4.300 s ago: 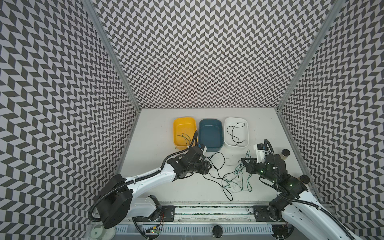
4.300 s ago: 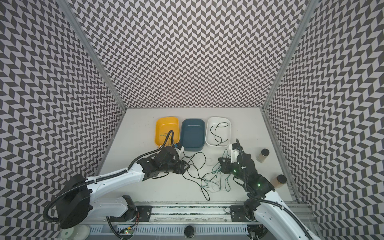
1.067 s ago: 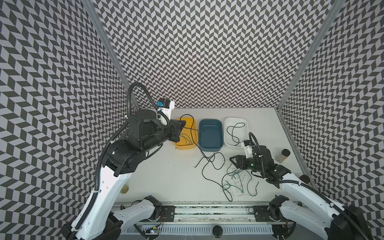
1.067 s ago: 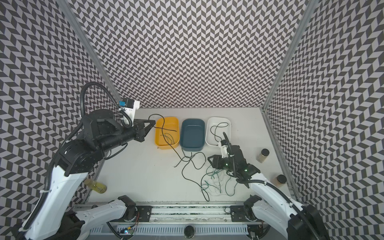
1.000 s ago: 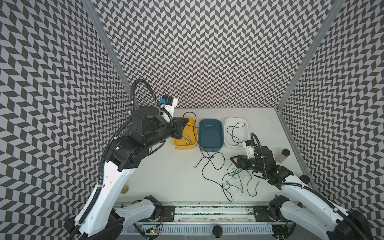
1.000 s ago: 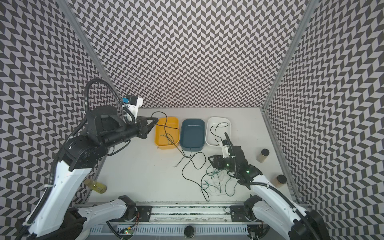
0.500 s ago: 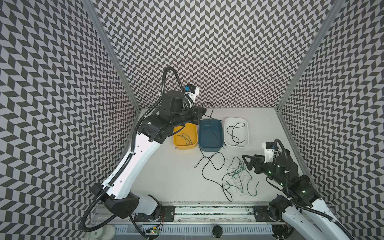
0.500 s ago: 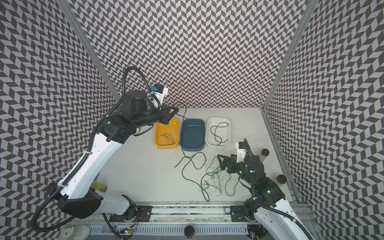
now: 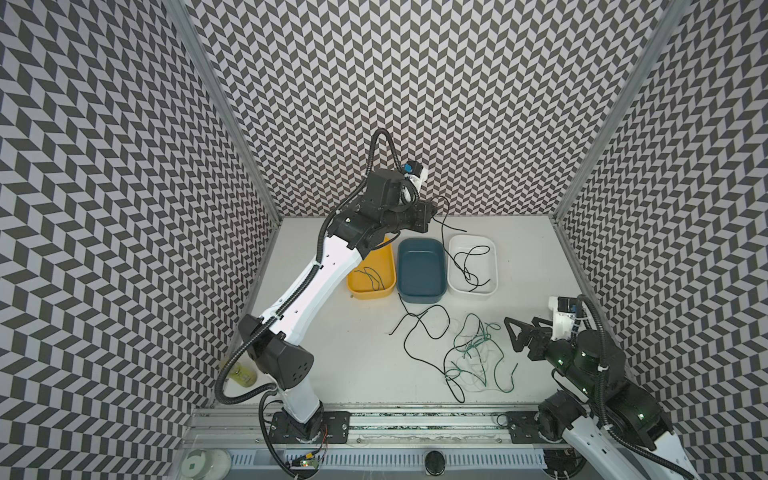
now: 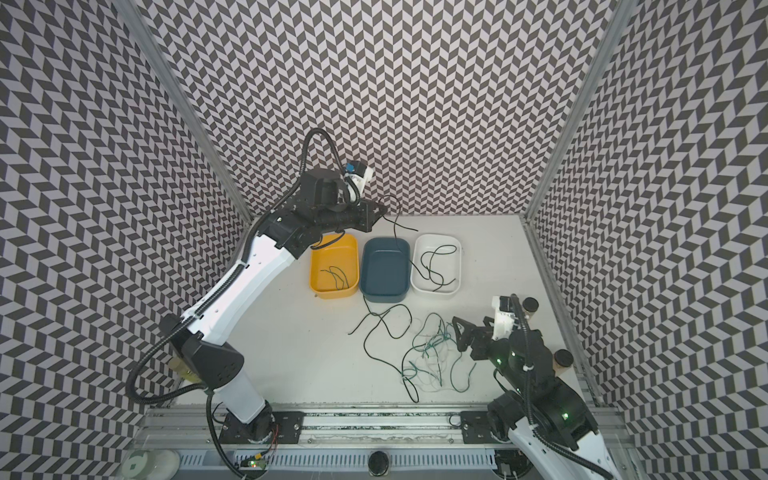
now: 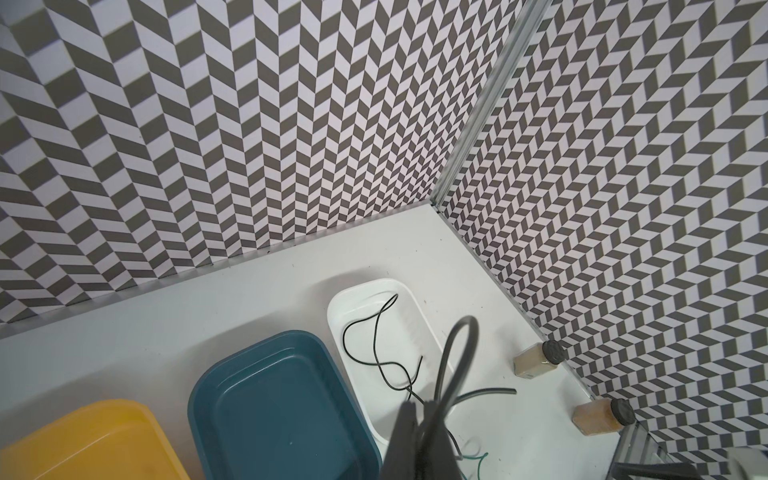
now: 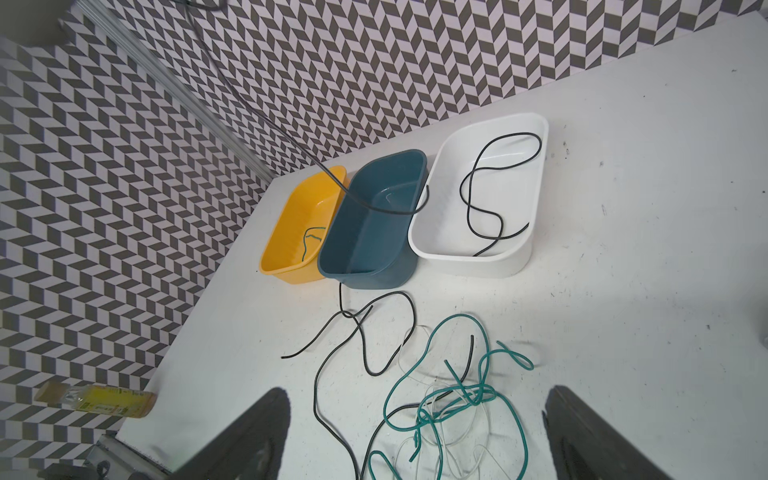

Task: Untangle the cables
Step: 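Carry the black wire over the white tray while the right gripper draws back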

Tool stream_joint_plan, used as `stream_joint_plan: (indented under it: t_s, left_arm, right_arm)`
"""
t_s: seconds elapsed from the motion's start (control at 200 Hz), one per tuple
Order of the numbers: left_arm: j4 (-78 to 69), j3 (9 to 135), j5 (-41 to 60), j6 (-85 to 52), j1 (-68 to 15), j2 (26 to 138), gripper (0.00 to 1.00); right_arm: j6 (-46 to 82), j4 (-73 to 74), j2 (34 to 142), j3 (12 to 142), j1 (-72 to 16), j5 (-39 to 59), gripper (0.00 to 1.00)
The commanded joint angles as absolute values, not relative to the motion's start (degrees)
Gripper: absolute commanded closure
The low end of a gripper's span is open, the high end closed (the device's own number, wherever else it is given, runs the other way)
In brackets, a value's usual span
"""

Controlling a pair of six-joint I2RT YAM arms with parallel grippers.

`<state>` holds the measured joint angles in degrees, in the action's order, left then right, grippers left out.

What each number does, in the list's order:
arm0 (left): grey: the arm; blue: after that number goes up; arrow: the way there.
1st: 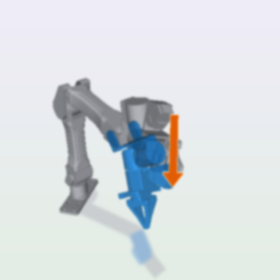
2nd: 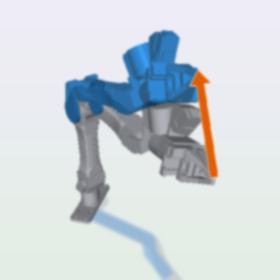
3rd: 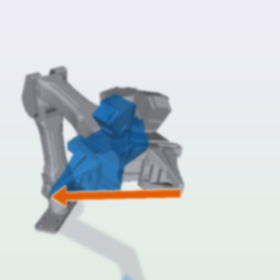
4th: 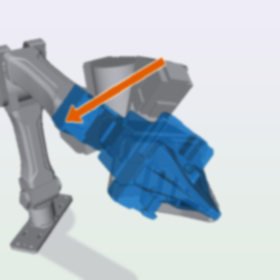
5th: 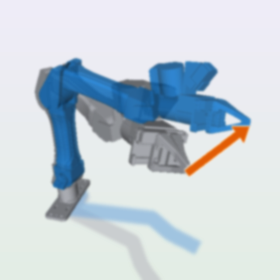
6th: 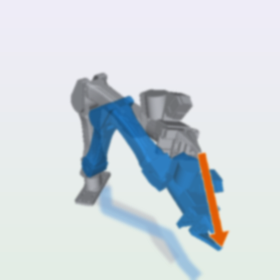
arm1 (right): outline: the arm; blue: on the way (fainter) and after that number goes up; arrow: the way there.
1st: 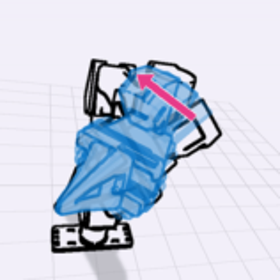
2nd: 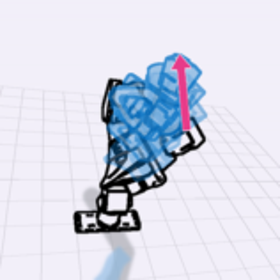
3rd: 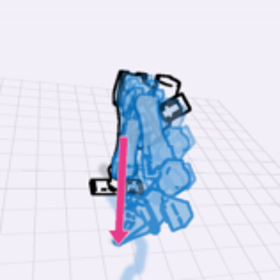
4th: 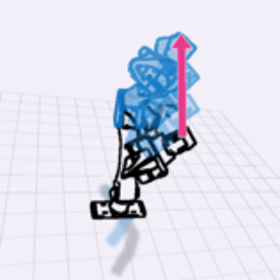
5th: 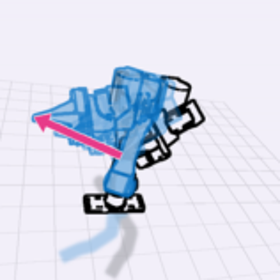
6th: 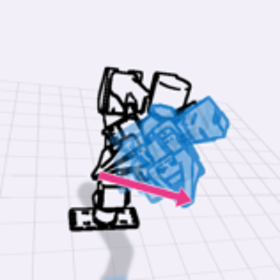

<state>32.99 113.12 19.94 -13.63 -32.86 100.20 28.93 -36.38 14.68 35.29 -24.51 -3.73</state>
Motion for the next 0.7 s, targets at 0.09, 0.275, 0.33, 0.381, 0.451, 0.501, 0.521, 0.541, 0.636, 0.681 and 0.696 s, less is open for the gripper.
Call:
stream_joint_plan:
  t_s: [0.09, 0.275, 0.33, 0.381, 0.451, 0.501, 0.521, 0.541, 0.636, 0.681, 0.696]
  left_arm:
    - [31.7, 118.7, 18.2, -10.5, -35.2, 107.6, 1.00]
    - [31.1, 123.0, 17.6, -9.3, -36.3, 115.1, 1.00]
    - [31.1, 124.1, 17.5, -9.4, -36.5, 116.9, 1.00]
    - [30.9, 124.6, 17.2, -9.4, -36.6, 118.4, 1.00]
    - [30.7, 125.2, 17.1, -9.3, -36.8, 119.8, 1.00]
    - [30.4, 125.2, 16.6, -8.9, -37.1, 120.6, 1.00]
    - [30.3, 125.3, 16.5, -8.8, -37.2, 120.9, 1.00]
    - [30.3, 125.3, 16.6, -8.7, -37.3, 121.2, 1.00]
    - [30.1, 125.7, 16.6, -8.4, -37.7, 122.8, 1.00]
    - [30.3, 126.0, 16.6, -8.3, -38.0, 123.7, 1.00]
    - [30.5, 126.1, 16.5, -8.2, -38.1, 124.0, 1.00]
  right_arm:
    - [28.0, -38.2, 11.5, 36.4, -24.4, -5.4, 0.04]
    - [27.6, -37.5, 10.3, 36.1, -24.4, -4.8, 0.04]
    - [27.5, -37.4, 10.2, 36.0, -24.4, -4.7, 0.04]
    - [27.4, -37.4, 10.2, 35.9, -24.4, -4.4, 0.04]
    - [27.2, -37.0, 10.1, 35.7, -24.4, -4.0, 0.04]
    - [27.1, -36.8, 9.9, 35.5, -24.4, -3.7, 0.04]
    - [27.1, -36.7, 9.8, 35.5, -24.4, -3.7, 0.04]
    - [27.1, -36.7, 9.8, 35.4, -24.4, -3.7, 0.04]
    - [27.0, -36.2, 9.7, 35.1, -24.4, -3.4, 0.04]
    - [26.9, -36.0, 9.7, 35.0, -24.4, -3.3, 0.04]
    - [27.0, -36.0, 9.7, 34.9, -24.4, -3.3, 0.04]
